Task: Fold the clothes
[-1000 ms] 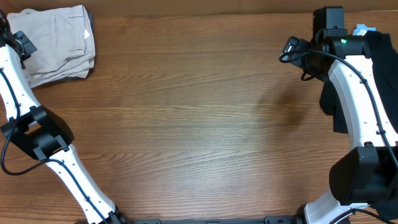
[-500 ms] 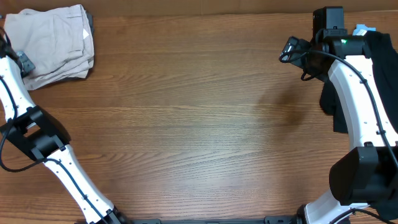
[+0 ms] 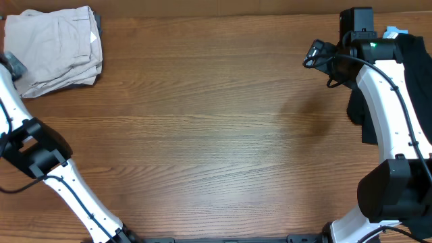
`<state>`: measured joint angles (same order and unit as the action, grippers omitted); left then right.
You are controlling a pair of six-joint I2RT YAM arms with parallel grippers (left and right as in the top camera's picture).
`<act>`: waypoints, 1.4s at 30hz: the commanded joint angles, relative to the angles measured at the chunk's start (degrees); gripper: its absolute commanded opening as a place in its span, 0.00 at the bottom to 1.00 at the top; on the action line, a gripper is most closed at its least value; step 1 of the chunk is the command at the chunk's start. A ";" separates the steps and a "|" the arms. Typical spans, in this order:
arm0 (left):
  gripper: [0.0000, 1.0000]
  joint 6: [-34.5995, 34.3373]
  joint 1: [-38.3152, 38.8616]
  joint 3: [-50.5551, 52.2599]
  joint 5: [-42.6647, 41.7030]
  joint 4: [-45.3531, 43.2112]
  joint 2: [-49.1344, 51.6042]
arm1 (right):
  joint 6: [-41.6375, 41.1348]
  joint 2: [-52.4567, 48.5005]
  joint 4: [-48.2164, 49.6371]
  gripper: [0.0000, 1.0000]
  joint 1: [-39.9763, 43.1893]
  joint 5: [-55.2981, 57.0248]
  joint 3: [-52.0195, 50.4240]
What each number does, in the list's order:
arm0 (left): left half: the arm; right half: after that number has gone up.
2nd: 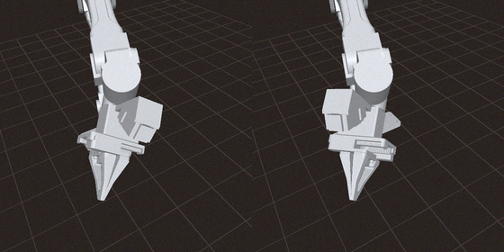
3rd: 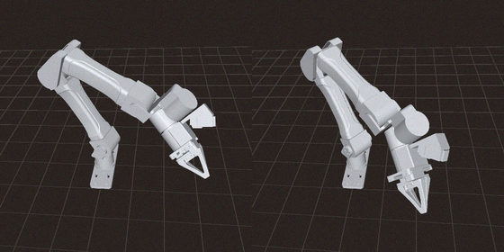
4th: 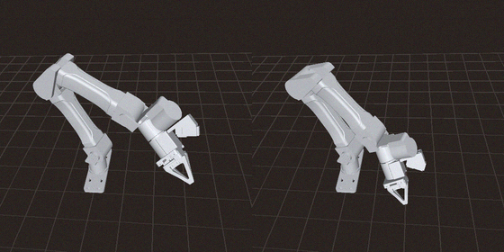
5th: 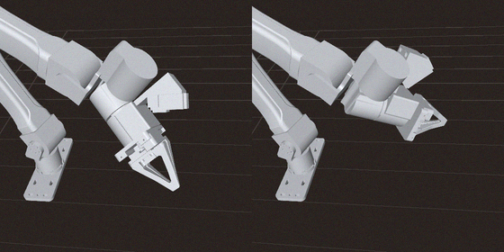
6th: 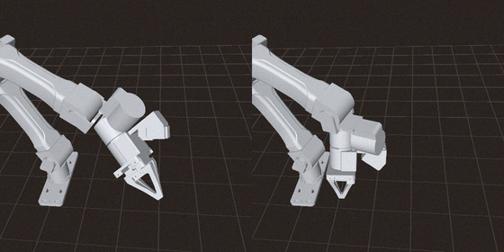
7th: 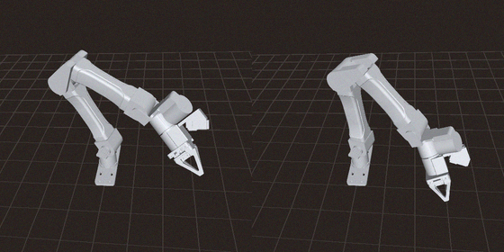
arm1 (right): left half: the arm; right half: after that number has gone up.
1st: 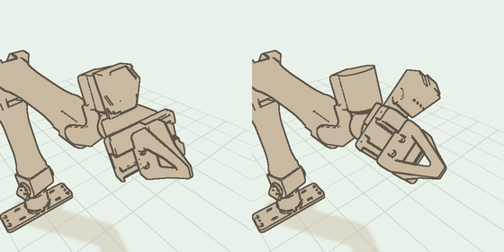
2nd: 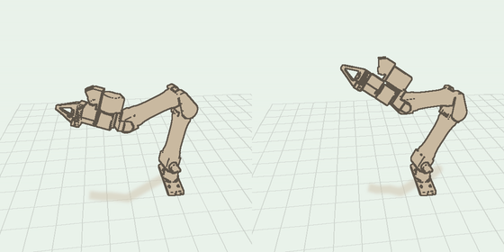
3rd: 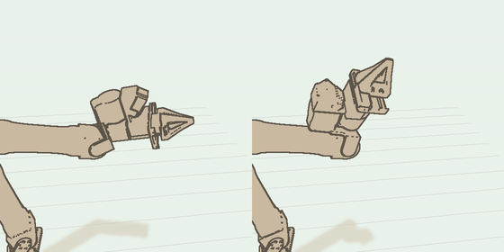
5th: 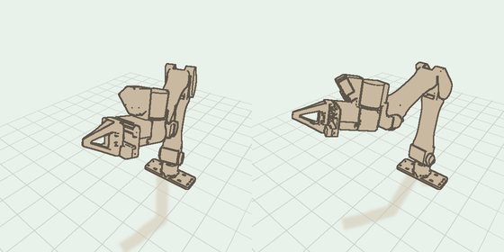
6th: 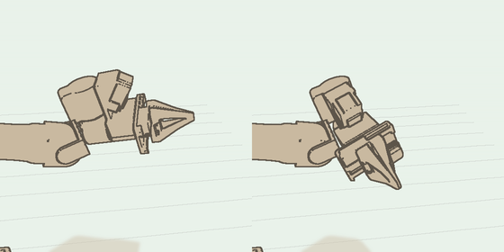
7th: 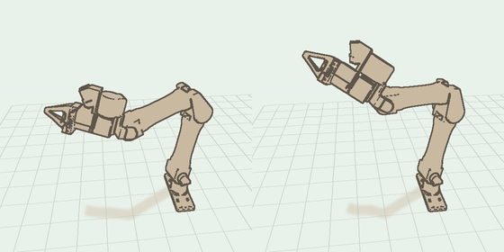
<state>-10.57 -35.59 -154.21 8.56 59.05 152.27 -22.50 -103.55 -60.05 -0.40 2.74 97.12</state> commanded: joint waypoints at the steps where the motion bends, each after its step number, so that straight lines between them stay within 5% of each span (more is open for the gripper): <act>1: 0.15 -5.55 1.62 -1.86 -7.85 1.40 -13.55 | -0.20 0.79 0.15 1.00 0.22 -0.26 0.98; 6: 0.51 -7.89 3.45 -1.86 -20.98 6.08 -22.56 | -0.20 0.79 0.15 1.00 0.20 -0.26 0.98; 9: 0.63 -7.89 4.92 -1.86 -29.09 12.22 -26.18 | -0.22 0.79 0.15 1.00 0.20 -0.26 0.98; 11: 0.94 -7.89 6.01 -1.86 -31.28 15.82 -27.45 | -0.24 0.79 1.84 1.00 0.22 -0.96 0.98; 12: 1.00 -7.89 6.78 -1.86 -32.02 18.21 -27.80 | -0.24 0.79 3.58 1.00 0.20 -1.66 0.98; 20: 1.00 -7.87 12.83 -1.51 -33.46 31.23 -27.85 | -0.26 2.54 1.97 1.00 0.44 -11.85 5.22; 33: 1.00 -9.35 15.04 -1.51 -33.44 32.83 -27.85 | -0.22 23.71 -19.45 1.00 0.44 -1.09 6.86; 42: 1.00 -9.35 15.02 -1.51 -33.46 32.83 -27.85 | -0.22 25.81 -26.86 1.00 0.44 -1.09 6.73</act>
<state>-19.40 -20.97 -155.87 -24.45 91.79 124.16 -22.50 -77.14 -87.05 -0.36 0.86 103.66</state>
